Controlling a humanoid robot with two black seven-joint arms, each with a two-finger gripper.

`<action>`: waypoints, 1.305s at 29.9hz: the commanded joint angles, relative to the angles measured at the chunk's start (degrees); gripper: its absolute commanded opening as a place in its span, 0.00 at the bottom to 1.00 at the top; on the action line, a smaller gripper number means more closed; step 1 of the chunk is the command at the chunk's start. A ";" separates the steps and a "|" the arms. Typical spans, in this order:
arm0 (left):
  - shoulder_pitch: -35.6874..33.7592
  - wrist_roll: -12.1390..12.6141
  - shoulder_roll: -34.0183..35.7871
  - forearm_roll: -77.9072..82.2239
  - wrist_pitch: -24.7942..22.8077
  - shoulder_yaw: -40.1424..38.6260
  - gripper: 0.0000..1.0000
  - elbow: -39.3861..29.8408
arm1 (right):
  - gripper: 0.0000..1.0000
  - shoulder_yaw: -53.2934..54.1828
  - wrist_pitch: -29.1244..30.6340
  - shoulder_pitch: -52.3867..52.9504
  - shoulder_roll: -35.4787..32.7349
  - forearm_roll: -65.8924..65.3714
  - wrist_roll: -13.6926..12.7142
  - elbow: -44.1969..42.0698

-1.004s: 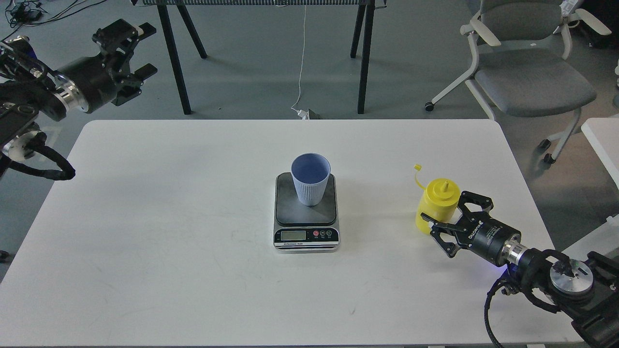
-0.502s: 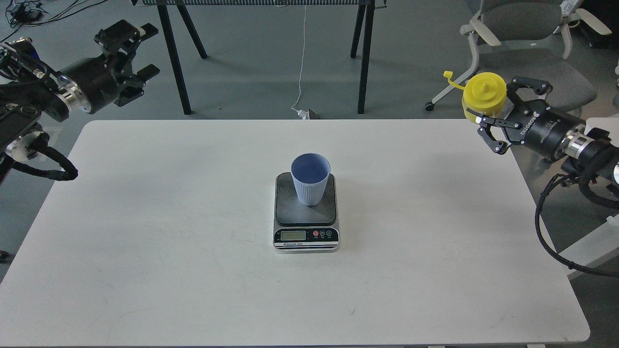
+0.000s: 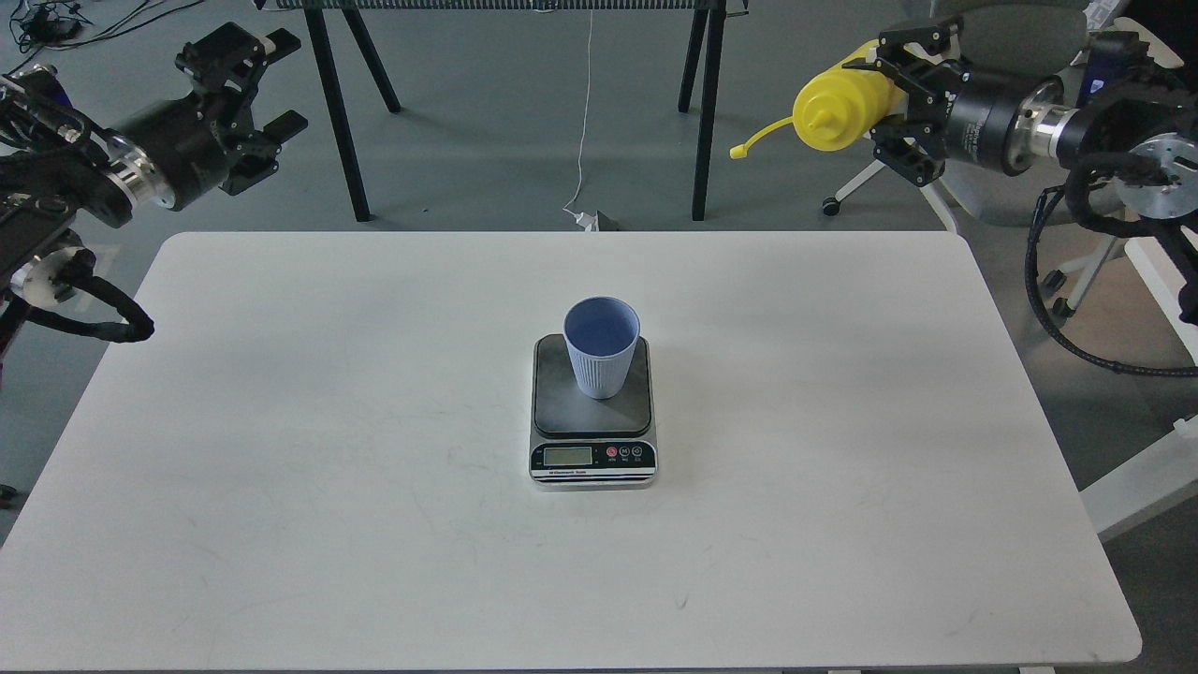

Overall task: Pour seasoning into cup on scale with both arms
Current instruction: 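Lift the yellow bottle with the right gripper and tilt it over the cup, then hold the bottle inverted above the blue cup, pouring sauce in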

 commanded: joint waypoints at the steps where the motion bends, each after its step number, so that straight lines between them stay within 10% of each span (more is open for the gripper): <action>1: 0.00 0.00 -0.03 0.01 0.00 -0.07 0.99 0.00 | 0.20 -0.16 -0.01 2.02 3.27 -8.97 0.09 -0.32; 39: 1.14 0.00 -0.12 0.01 0.00 -1.91 1.00 -0.26 | 0.21 -19.49 -11.83 10.10 30.35 -30.35 6.59 -18.42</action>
